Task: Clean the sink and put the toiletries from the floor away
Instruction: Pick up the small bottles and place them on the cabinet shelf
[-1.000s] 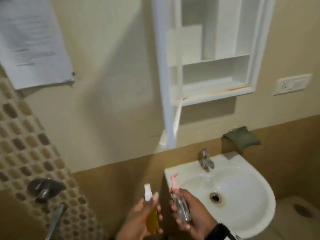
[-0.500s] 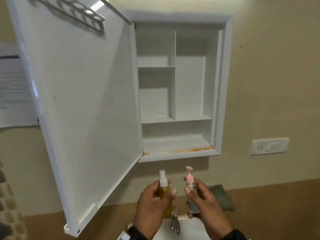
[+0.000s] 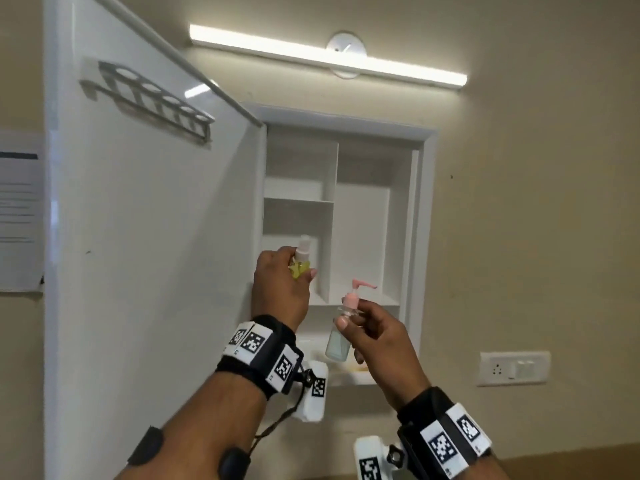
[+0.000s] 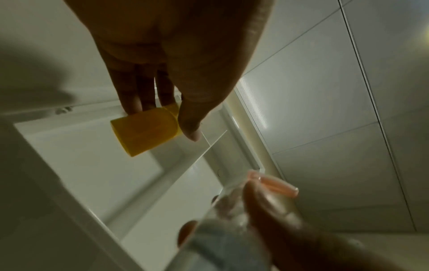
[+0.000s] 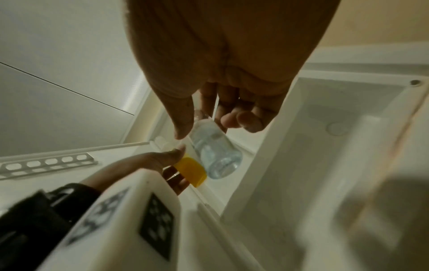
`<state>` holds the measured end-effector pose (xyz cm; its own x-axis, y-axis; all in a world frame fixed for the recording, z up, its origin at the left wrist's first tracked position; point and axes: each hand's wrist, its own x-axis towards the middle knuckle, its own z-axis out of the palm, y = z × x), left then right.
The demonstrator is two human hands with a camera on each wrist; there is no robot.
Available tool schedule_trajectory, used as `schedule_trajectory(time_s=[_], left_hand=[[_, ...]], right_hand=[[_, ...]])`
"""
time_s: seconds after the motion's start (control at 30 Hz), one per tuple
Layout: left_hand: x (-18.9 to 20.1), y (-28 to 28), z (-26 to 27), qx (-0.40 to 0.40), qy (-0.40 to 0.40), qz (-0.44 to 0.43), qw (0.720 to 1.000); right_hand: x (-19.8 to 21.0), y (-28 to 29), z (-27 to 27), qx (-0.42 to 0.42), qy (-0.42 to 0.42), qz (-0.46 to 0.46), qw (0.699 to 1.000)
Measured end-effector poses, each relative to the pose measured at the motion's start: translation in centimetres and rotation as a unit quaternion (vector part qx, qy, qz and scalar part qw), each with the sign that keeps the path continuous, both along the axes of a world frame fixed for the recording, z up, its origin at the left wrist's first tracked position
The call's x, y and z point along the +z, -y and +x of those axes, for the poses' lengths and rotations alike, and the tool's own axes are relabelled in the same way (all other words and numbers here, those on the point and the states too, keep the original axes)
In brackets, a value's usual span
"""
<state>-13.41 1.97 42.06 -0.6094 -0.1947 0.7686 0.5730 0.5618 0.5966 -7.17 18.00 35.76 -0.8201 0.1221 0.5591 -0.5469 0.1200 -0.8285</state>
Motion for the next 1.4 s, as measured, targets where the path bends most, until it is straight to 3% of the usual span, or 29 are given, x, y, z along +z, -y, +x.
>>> schedule_trajectory(time_s=[0.3,0.5,0.77,0.93,1.2,1.4], left_hand=[[3.3,-1.3,-5.0,0.100,0.025,-0.121,0.987],[4.6,-1.7,-7.1,0.194,0.114,-0.300,0.927],[4.6,-1.8,-7.3,0.282,0.236,-0.338,0.866],[4.1,-2.5,-7.2,0.339,0.217,-0.369,0.838],[4.1,-1.9,-7.9,0.343,0.185,-0.392,0.834],[3.7,-0.8,-7.0,0.293,0.133,-0.366,0.873]], right_hand=[[2.4,-3.9,-4.3,0.080,-0.044,0.013,0.996],[2.1,-7.7,-6.3,0.140,-0.048,0.006,0.989],[2.6,-10.6,-7.7,0.226,-0.049,0.016,0.973],[2.2,-11.0,-8.6,0.240,-0.042,0.016,0.970],[2.2,-9.7,-8.5,0.231,-0.033,0.037,0.972],[2.6,-7.3,-8.5,0.177,-0.040,0.075,0.980]])
